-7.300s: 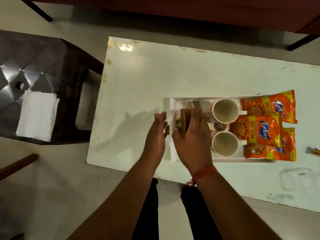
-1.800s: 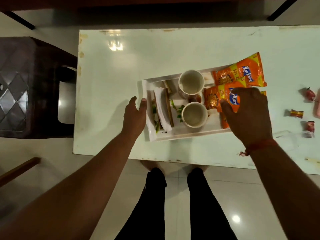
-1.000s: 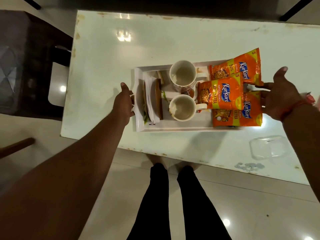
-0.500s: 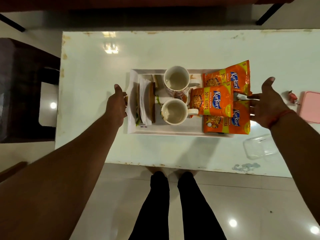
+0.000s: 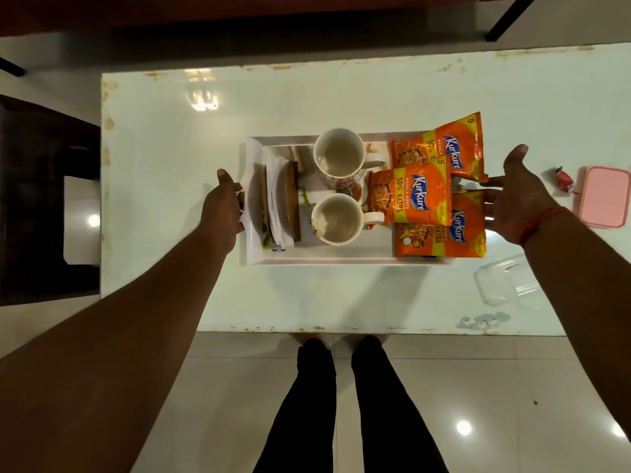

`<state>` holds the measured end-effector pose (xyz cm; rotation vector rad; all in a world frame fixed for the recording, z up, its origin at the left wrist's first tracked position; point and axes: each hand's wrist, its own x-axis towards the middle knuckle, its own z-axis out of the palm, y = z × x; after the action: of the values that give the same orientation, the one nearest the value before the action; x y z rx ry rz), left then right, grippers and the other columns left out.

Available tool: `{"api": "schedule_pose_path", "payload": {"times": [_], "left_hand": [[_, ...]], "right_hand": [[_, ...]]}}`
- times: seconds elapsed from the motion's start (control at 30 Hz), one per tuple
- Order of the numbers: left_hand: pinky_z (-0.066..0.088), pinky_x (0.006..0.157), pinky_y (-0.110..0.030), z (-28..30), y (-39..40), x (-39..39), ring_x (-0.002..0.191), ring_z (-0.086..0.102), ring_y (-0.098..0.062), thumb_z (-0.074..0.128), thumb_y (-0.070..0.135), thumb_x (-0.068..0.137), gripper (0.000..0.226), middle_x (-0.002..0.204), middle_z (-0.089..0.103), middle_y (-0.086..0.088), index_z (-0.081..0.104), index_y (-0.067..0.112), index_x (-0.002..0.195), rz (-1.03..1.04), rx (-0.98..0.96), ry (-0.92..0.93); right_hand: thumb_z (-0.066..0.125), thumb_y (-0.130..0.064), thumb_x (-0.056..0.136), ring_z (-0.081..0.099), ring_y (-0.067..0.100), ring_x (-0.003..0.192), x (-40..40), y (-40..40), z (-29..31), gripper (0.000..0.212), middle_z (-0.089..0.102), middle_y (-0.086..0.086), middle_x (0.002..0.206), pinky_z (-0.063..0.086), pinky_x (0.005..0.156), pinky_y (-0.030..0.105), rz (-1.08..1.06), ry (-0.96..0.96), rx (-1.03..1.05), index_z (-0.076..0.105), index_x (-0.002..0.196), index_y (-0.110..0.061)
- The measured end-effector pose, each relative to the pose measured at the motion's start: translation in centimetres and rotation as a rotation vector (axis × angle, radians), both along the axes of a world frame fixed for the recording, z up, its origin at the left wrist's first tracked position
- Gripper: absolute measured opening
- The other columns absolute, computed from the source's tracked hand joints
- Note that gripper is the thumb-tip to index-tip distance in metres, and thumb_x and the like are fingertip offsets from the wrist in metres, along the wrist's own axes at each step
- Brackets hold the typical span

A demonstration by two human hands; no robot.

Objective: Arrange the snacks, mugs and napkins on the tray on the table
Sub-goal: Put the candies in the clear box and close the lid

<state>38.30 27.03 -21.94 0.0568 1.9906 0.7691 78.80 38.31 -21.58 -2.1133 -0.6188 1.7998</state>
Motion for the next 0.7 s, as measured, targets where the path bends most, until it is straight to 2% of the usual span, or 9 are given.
{"api": "schedule_pose_path", "payload": {"times": [0.1,0.2,0.23,0.3,0.4,0.47,0.53,0.7], "left_hand": [[0.046,0.104,-0.046,0.0,0.1,0.1,0.109,0.061,-0.026,0.026,0.056,0.101,0.058,0.109,0.062,-0.006,0.059,0.012,0.12,-0.094,-0.007,0.075],[0.042,0.104,-0.048,0.3,-0.1,0.7,0.119,0.054,-0.039,0.027,0.048,0.102,0.057,0.122,0.061,-0.02,0.058,0.004,0.119,-0.41,-0.007,0.469],[0.039,0.107,-0.048,0.6,-0.1,1.2,0.123,0.051,-0.039,0.03,0.047,0.102,0.055,0.128,0.059,-0.02,0.057,0.005,0.125,-0.474,0.024,0.569],[0.032,0.112,-0.044,1.5,-0.2,2.5,0.131,0.044,-0.035,0.035,0.045,0.101,0.054,0.14,0.052,-0.017,0.051,0.008,0.137,-0.582,0.136,0.726],[0.032,0.113,-0.045,3.5,0.0,5.3,0.134,0.043,-0.034,0.037,0.042,0.1,0.055,0.144,0.049,-0.018,0.048,0.005,0.139,-0.848,0.372,0.921],[0.03,0.113,-0.049,4.7,0.2,7.8,0.137,0.039,-0.034,0.035,0.043,0.099,0.056,0.15,0.043,-0.016,0.046,0.008,0.141,-1.019,0.424,0.969],[0.025,0.114,-0.053,5.8,0.3,10.8,0.142,0.032,-0.032,0.032,0.049,0.096,0.061,0.157,0.034,-0.011,0.04,0.015,0.147,-1.166,0.422,0.972],[0.011,0.119,-0.059,6.8,1.2,18.5,0.152,0.004,-0.029,0.023,0.062,0.096,0.07,0.166,0.009,-0.006,0.017,0.026,0.155,-1.407,0.466,0.912]], "right_hand": [[0.025,-0.085,0.081,0.064,0.027,0.108,0.0,-0.1,0.0,0.091,0.065,0.007,0.12,0.048,0.097,0.05,0.025,-0.056,0.032,0.047,0.136,-0.016],[0.021,-0.078,0.088,0.058,0.026,0.105,-0.7,-0.4,0.1,0.084,0.059,0.008,0.116,0.044,0.097,0.043,0.163,-0.289,0.193,0.043,0.137,-0.013],[0.022,-0.074,0.091,0.055,0.025,0.104,-0.9,-0.8,0.2,0.08,0.057,0.008,0.115,0.04,0.095,0.04,0.224,-0.399,0.282,0.043,0.136,-0.011],[0.028,-0.068,0.095,0.053,0.028,0.117,-1.3,-2.1,0.6,0.073,0.056,0.01,0.128,0.037,0.098,0.038,0.341,-0.565,0.464,0.041,0.138,-0.01],[0.037,-0.06,0.097,0.041,0.032,0.135,-2.0,-4.7,2.1,0.069,0.045,0.016,0.146,0.033,0.108,0.043,0.482,-0.669,0.684,0.038,0.144,-0.01],[0.038,-0.059,0.097,0.034,0.035,0.14,-2.5,-6.2,3.0,0.071,0.039,0.019,0.15,0.028,0.113,0.045,0.591,-0.695,0.766,0.035,0.146,-0.007],[0.034,-0.061,0.094,0.023,0.037,0.146,-2.4,-7.5,3.7,0.077,0.029,0.02,0.157,0.021,0.117,0.049,0.672,-0.684,0.75,0.03,0.15,-0.009],[0.028,-0.069,0.089,0.005,0.032,0.151,0.4,-9.7,4.4,0.082,0.009,0.008,0.165,0.017,0.118,0.057,0.738,-0.671,0.691,0.013,0.156,-0.023]]}}
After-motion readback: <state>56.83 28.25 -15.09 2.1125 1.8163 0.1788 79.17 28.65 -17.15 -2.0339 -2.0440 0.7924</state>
